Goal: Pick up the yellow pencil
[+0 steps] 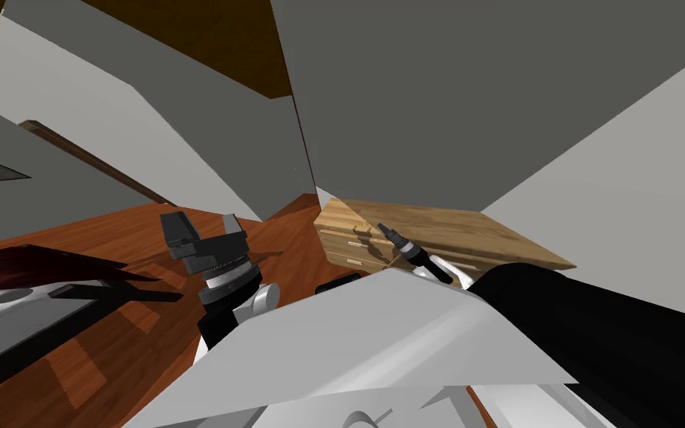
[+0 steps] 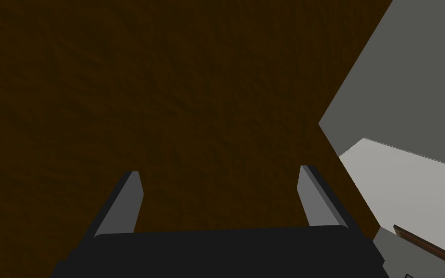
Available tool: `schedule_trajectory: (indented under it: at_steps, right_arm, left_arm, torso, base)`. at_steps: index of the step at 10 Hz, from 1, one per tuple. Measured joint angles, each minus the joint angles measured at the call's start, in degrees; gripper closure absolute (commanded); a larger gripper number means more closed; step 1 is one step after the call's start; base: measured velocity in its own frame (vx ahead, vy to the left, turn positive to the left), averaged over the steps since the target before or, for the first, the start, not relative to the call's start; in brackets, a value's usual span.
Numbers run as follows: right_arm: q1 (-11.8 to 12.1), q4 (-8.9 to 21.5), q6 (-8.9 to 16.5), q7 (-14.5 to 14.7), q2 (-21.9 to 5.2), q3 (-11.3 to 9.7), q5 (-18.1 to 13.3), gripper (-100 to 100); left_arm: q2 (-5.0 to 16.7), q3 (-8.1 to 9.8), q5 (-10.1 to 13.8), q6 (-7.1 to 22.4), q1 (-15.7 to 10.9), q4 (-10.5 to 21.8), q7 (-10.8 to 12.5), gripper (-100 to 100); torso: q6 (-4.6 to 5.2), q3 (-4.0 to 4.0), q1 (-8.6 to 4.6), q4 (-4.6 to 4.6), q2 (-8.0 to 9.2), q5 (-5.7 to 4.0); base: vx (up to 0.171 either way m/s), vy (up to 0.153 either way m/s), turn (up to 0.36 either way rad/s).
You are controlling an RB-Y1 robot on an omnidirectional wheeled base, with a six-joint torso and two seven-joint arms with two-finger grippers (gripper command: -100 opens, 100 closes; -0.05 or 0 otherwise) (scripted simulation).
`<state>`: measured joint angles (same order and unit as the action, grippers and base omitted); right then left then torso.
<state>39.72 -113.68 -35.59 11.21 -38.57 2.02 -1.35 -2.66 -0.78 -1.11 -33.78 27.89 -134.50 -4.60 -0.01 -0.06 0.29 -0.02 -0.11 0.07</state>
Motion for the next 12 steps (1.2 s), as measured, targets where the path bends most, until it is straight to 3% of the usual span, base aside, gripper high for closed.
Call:
schedule_trajectory:
  at_steps: [6, 12]
  right_arm:
    - [1.7, 3.4, 0.0, 1.5, -9.6, 0.2, -1.7, -100]
    - [2.8, 8.7, -0.5, 2.8, -20.2, -0.3, -4.5, -100]
  left_arm:
    - [0.0, 0.00, 0.0, 0.0, 0.0, 0.0, 0.0, 0]
    - [0.0, 0.01, 0.0, 0.0, 0.0, 0.0, 0.0, 0]
  torso:
    - [0.02, -0.01, -0.06, 0.00, 0.00, -0.01]
    - [0.04, -0.01, -0.06, 0.00, -0.01, 0.00]
  base:
    - [0.030, 0.062, 0.082]
    - [0.046, 0.064, 0.086]
